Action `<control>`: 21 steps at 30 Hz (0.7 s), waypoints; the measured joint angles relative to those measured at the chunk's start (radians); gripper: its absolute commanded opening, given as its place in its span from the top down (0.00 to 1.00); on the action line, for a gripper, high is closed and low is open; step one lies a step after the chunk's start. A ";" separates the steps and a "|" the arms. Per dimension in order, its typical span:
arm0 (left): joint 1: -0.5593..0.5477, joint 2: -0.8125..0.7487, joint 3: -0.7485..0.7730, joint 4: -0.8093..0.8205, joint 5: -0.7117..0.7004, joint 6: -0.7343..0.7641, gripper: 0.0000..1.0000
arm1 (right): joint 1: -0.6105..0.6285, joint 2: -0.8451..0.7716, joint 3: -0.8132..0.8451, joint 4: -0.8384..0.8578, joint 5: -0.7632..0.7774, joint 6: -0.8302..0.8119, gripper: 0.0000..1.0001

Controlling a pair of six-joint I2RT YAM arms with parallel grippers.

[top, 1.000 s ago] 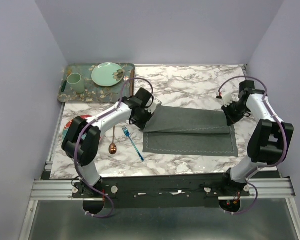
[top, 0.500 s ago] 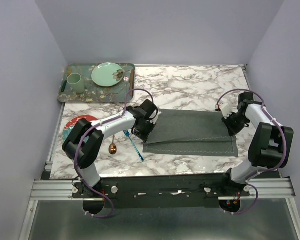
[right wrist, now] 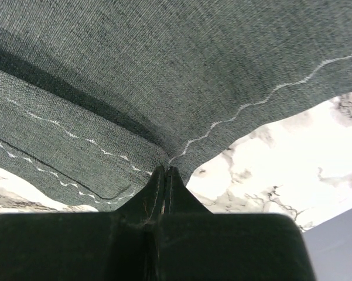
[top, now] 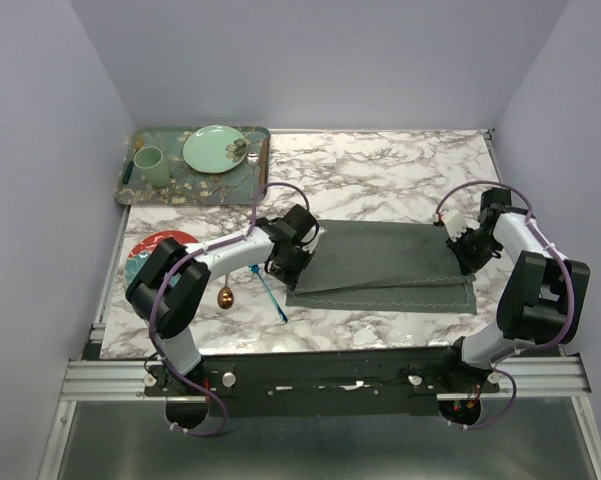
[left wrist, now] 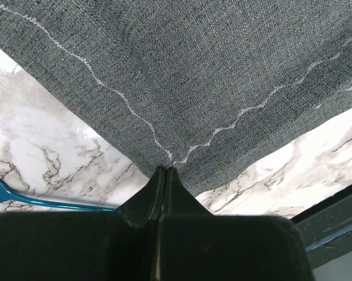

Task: Fold the napkin into a case and place the utensils inside
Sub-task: Fold and flatten the napkin at the center of the board.

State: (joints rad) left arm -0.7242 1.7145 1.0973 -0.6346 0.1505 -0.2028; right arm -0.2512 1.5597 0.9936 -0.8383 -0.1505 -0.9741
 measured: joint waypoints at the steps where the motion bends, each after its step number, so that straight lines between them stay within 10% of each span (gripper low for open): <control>1: 0.000 0.000 0.000 -0.001 0.000 0.000 0.99 | 0.000 -0.001 -0.006 0.000 0.000 -0.003 0.99; 21: -0.005 -0.075 -0.010 -0.023 0.000 0.000 1.00 | -0.014 -0.100 -0.023 -0.051 -0.006 -0.038 0.99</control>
State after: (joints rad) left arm -0.7288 1.6394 1.0878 -0.6579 0.1505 -0.2024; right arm -0.2649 1.4593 0.9703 -0.8894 -0.1570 -1.0119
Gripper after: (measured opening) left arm 0.011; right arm 0.014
